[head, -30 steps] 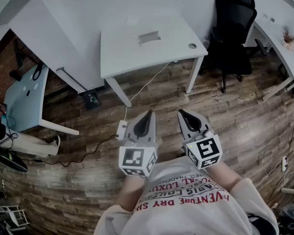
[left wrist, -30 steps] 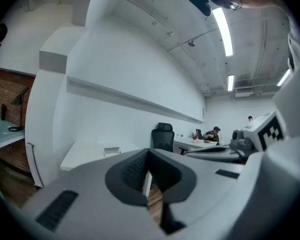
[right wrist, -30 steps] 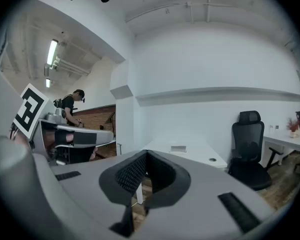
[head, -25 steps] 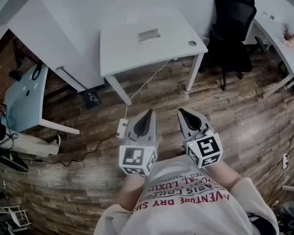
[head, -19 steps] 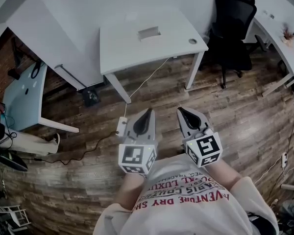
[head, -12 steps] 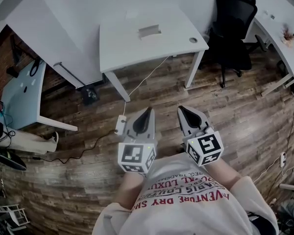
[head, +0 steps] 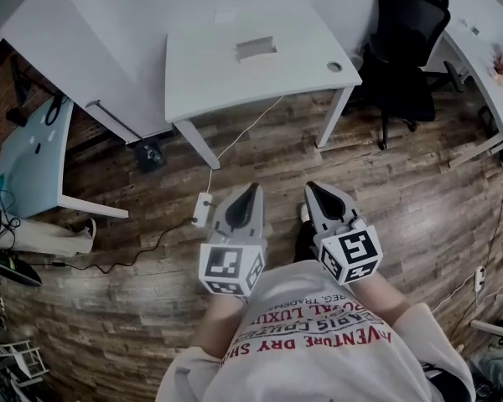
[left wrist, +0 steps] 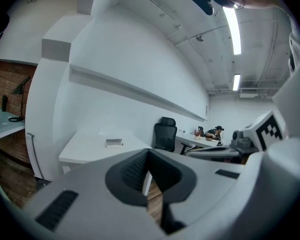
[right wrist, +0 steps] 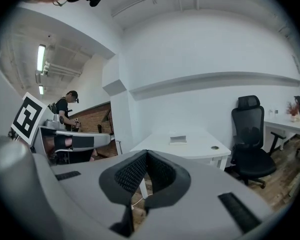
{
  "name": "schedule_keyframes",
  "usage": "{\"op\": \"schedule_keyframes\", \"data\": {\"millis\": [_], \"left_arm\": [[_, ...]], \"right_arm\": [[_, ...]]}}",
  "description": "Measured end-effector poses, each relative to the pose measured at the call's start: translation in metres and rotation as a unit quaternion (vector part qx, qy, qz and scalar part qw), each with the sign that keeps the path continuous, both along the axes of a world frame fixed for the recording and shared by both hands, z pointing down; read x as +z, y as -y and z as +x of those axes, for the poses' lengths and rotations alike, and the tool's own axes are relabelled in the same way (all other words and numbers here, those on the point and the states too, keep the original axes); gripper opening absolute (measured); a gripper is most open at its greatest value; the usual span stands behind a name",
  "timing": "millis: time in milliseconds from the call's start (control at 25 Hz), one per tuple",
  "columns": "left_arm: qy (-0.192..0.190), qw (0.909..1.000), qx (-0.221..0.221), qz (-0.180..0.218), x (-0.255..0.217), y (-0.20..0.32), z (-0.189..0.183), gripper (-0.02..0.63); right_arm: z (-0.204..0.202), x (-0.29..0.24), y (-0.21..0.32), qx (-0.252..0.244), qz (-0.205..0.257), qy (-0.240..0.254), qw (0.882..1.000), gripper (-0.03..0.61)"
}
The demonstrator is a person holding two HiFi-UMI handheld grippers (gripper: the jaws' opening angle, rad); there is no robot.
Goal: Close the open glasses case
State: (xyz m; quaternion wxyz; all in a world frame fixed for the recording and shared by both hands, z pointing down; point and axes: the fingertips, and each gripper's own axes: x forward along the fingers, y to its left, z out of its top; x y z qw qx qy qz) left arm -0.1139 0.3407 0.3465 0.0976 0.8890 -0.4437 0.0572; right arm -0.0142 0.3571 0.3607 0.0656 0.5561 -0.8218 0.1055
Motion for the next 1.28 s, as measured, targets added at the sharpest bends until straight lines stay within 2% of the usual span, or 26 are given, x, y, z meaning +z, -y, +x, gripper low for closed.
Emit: {"op": "schedule_keyframes", "data": {"millis": [280,680,960,1280], "left_arm": [[0.008,0.9994,-0.031,-0.009,0.009,0.066,0.026,-0.002],[0.003,0.9972,-0.075,-0.007,-0.004,0.179,0.095,-0.002],[0.0,0.9963,-0.083,-0.02,0.006,0.232,0.145,-0.002],[0.011,0.9937,-0.099,-0.052,0.027,0.279,0.147,-0.002]], "right_arm": [[0.031,0.01,0.073,-0.026,-0.022,0.03,0.999,0.012],[0.109,-0.008,0.193,-0.064,-0.021,0.027,0.997,0.012],[0.167,0.0,0.253,-0.065,-0.035,0.034,0.997,0.012],[0.179,0.026,0.302,-0.068,-0.073,0.046,0.994,0.012]]}}
